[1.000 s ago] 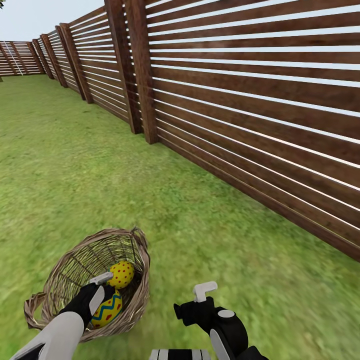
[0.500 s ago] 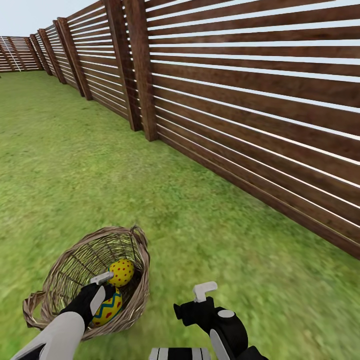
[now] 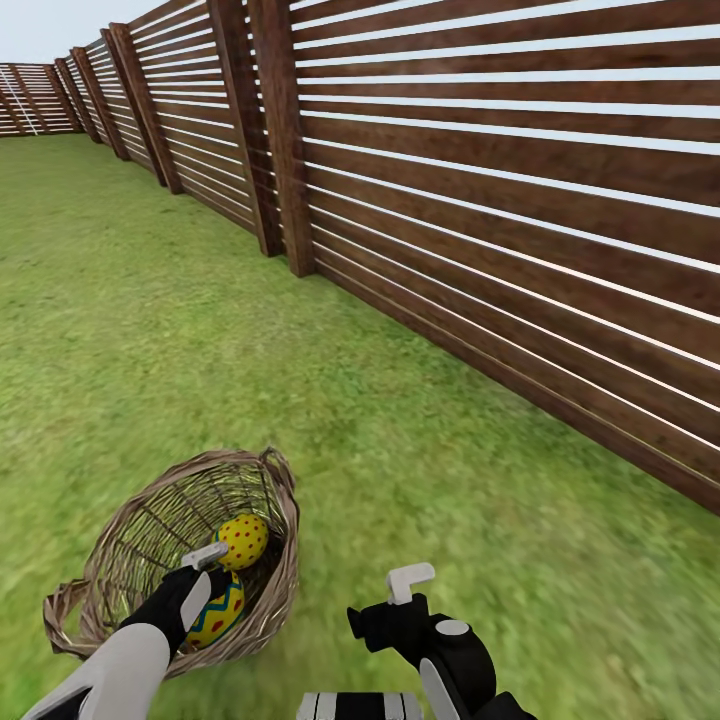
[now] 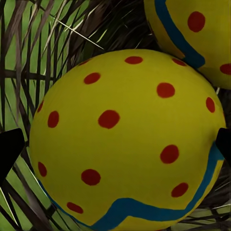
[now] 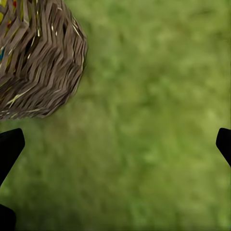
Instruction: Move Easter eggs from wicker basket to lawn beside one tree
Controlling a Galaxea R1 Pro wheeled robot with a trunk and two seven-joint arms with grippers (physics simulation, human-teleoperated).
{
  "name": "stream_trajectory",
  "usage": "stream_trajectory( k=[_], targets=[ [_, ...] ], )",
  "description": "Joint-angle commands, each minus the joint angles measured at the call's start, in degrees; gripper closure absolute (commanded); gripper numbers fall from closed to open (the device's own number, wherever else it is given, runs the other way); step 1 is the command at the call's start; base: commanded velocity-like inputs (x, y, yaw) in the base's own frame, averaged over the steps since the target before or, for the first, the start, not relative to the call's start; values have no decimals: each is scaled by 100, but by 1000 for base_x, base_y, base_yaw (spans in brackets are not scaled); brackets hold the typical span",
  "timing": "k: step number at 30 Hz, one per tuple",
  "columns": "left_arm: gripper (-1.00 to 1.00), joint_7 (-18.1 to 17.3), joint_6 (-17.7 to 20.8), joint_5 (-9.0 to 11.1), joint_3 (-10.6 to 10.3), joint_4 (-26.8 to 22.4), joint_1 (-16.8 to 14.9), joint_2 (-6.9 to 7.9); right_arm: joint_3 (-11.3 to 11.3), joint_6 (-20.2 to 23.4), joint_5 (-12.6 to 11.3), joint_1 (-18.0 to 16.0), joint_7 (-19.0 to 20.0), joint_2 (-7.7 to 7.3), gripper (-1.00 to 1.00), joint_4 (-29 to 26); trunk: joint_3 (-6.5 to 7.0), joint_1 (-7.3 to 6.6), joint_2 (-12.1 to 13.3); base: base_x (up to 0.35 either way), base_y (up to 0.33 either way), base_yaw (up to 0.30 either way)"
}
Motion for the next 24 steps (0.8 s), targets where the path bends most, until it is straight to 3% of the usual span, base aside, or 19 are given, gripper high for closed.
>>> stream_trajectory(
  k=[1, 14, 24],
  targets=[
    [-100, -9, 32, -57, 35, -12, -3, -4, 8, 20, -61, -3, -60, -1, -100, -6, -4, -1, -2, 0, 0, 0],
    [-100, -19, 30, -57, 34, -17, -3, -4, 8, 20, -60, -3, -60, -1, -100, -6, -137, 14, -10, 0, 0, 0],
    [-100, -20, 32, -58, 34, -17, -3, -4, 8, 20, -60, -3, -60, 0, -100, -6, -137, 14, -10, 0, 0, 0]
  ],
)
